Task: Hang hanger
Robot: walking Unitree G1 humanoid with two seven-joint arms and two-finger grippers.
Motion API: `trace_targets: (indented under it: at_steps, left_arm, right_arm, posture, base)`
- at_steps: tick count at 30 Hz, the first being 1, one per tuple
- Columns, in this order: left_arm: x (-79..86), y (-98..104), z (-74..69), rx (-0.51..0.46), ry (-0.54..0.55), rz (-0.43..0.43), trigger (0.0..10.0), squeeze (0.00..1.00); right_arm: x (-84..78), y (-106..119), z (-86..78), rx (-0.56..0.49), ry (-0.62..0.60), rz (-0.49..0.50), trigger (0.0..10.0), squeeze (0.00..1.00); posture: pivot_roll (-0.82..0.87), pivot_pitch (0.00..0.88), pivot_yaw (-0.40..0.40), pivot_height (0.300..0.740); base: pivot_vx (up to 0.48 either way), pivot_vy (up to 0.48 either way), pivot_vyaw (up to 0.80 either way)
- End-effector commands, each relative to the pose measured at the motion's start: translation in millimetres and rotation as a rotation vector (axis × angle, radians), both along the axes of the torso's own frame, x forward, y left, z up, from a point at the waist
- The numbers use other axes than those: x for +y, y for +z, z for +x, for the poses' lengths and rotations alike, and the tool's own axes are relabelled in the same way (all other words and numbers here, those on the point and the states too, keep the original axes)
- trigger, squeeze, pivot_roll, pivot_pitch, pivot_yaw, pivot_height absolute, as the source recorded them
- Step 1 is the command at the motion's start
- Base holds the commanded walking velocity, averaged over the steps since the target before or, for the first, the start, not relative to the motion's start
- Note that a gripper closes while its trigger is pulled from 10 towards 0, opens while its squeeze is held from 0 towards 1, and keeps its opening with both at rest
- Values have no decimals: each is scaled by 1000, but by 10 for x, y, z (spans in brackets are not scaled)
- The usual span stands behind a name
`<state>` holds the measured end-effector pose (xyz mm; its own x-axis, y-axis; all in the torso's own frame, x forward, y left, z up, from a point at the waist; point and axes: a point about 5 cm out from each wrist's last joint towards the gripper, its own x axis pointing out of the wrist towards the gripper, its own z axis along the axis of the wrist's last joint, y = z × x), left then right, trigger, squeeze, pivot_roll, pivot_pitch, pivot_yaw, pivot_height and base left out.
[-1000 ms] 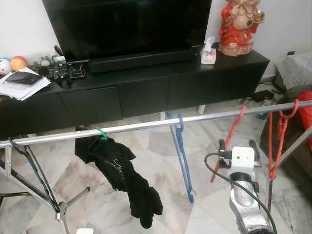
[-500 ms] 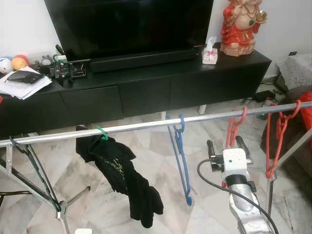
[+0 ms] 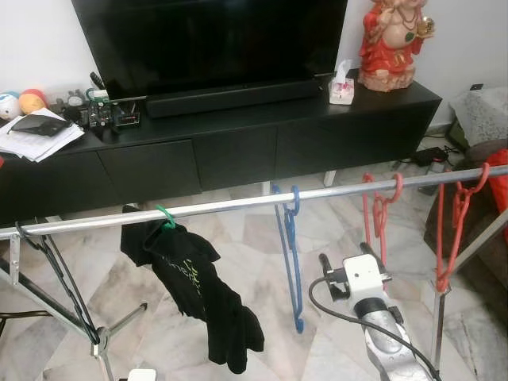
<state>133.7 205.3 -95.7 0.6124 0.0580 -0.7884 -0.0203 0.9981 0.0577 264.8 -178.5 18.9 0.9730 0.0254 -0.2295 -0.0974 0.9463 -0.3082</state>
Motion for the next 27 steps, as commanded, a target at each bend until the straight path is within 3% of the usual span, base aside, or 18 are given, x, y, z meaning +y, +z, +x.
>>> trace_targets:
  at_steps: [1,12,15,21,22,25,27]
  left_arm:
    - [-8,-23,-41,32,-16,11,10000,0]
    - [-8,-34,-69,43,-18,6,10000,0]
    - [31,-34,-91,47,-4,6,10000,0]
    - [51,-35,-104,50,1,9,10000,0]
    - [79,-37,-124,56,11,14,10000,0]
    - [93,-39,-135,60,19,17,10000,0]
    - [128,-45,-165,63,107,-6,10000,0]
  right_arm:
    - [36,-34,14,31,21,-8,10000,0]
    - [73,-409,-67,266,-29,28,10000,0]
    - [37,-616,-223,411,-93,87,10000,0]
    - [0,-713,-320,486,-137,112,10000,0]
    - [-55,-817,-454,572,-207,155,10000,0]
    - [-96,-882,-547,629,-266,188,10000,0]
    - [-101,-947,-655,680,-265,168,10000,0]
  posture:
    - [-100,0,37,740]
    - [-106,0,42,740]
    - [-103,0,41,740]
    - [-103,0,43,740]
    - [-94,0,44,740]
    - [-94,0,44,740]
    - [-93,0,51,740]
  base:
    - [0,0,0]
    - [0,0,0]
    - [0,0,0]
    - [0,0,0]
    - [0,0,0]
    - [0,0,0]
    - [0,0,0]
